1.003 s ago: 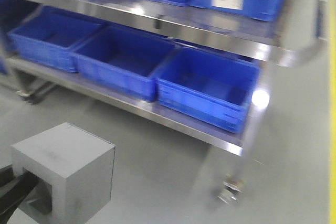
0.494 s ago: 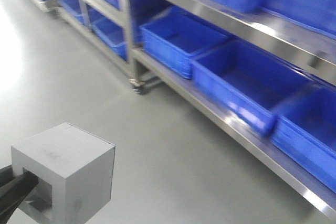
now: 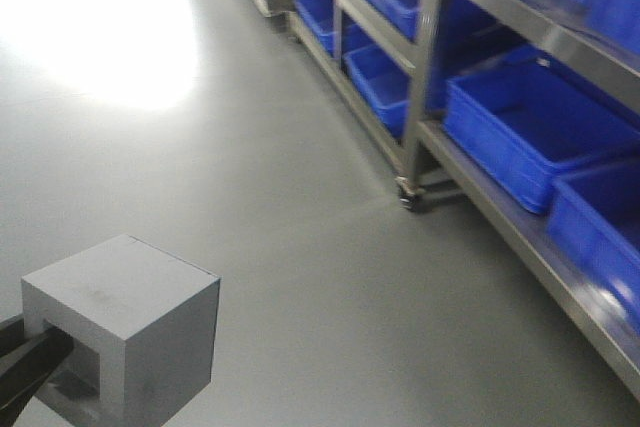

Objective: Sort gray base to blue bin
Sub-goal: 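Drive down the aisle between shelves of blue bins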

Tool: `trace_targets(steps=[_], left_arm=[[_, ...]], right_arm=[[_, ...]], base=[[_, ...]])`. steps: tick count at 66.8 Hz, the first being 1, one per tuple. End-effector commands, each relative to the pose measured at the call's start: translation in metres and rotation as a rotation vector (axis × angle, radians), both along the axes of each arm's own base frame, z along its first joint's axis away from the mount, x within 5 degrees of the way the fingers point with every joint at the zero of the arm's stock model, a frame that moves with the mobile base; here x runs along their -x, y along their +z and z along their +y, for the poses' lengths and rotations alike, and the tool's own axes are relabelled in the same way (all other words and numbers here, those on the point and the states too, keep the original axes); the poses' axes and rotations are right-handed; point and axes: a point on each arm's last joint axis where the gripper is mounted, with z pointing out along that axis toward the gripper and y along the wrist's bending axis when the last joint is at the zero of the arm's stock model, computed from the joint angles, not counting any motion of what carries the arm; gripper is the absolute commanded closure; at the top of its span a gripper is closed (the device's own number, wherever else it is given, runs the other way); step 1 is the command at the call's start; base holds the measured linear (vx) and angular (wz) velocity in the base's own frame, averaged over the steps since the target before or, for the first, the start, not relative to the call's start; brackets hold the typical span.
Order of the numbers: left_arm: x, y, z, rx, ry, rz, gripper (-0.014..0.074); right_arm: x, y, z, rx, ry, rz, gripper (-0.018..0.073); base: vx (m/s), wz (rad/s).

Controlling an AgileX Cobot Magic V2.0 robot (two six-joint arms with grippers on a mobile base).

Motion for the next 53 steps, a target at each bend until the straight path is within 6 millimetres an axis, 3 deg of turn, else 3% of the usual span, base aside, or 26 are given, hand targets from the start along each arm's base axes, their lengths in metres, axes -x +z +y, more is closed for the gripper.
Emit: trace_targets(steps=[1, 26, 53], left_arm=[[0.0003, 0.0206, -0.0013, 0.089, -0.013, -0.107, 0.0603], [0.0003, 0.0206, -0.0013, 0.089, -0.013, -0.107, 0.0603], [0.0003, 0.0206, -0.0013, 0.089, -0.013, -0.107, 0.0603]], right_arm=[[-0.0004, 0.0057, 0.0001, 0.021, 0.003, -0.080, 0.0564], [-0.0004, 0.0057, 0.0001, 0.021, 0.003, -0.080, 0.0564], [-0.0004, 0.0060, 0.0001, 0.021, 0.003, -0.084, 0.0564]], base=[[0.27, 0.73], [0.29, 0.64], [0.40, 0.21]])
